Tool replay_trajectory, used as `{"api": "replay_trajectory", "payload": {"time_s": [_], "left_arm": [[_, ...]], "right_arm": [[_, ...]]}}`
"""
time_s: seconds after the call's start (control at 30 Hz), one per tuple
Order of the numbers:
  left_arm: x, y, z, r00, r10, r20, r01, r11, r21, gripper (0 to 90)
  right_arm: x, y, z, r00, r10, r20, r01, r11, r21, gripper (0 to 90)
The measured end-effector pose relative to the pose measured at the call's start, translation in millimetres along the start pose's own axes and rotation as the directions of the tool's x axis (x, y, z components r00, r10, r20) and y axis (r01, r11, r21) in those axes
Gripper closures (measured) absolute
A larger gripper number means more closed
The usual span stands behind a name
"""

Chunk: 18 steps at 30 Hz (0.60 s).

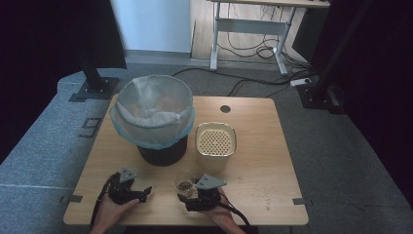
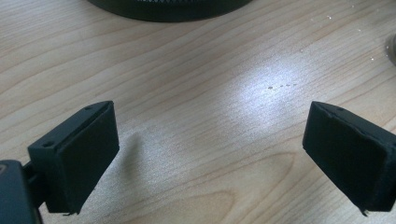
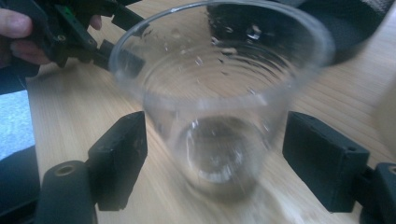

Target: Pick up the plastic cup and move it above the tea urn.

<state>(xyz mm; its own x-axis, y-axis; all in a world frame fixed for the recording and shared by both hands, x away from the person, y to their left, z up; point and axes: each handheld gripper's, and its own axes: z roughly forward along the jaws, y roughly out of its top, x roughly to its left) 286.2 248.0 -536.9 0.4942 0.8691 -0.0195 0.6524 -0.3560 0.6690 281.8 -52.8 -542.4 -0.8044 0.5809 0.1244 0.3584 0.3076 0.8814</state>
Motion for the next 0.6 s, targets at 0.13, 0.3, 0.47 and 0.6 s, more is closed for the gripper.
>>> {"api": "replay_trajectory", "payload": {"time_s": [0.13, 0.3, 0.47, 0.6], "left_arm": [[0.7, -0.4, 0.1, 1.0000, -0.001, -0.001, 0.001, 1.0000, 0.003, 3.6], [1.6, -0.8, 1.6, 1.0000, -0.001, -0.002, 0.001, 0.9999, 0.013, 3.8], [1.2, -1.1, 1.0, 1.0000, 0.006, 0.001, -0.006, 0.9999, 0.016, 4.2], [1.9, -1.6, 2.2, 0.9999, 0.013, 0.004, -0.013, 0.9997, 0.018, 4.4]], "right_arm": [[2.1, 6.4, 13.9, 0.9998, -0.021, 0.004, 0.021, 1.000, -0.014, 28.4], [1.5, 8.1, 14.9, 0.9991, -0.038, 0.022, 0.038, 0.999, -0.019, 33.1], [-0.8, 12.7, -1.2, 0.9990, -0.030, 0.033, 0.033, 0.997, -0.073, 36.7], [-3.8, 27.0, -30.4, 0.9992, -0.025, 0.031, 0.029, 0.991, -0.134, 37.0]]}}
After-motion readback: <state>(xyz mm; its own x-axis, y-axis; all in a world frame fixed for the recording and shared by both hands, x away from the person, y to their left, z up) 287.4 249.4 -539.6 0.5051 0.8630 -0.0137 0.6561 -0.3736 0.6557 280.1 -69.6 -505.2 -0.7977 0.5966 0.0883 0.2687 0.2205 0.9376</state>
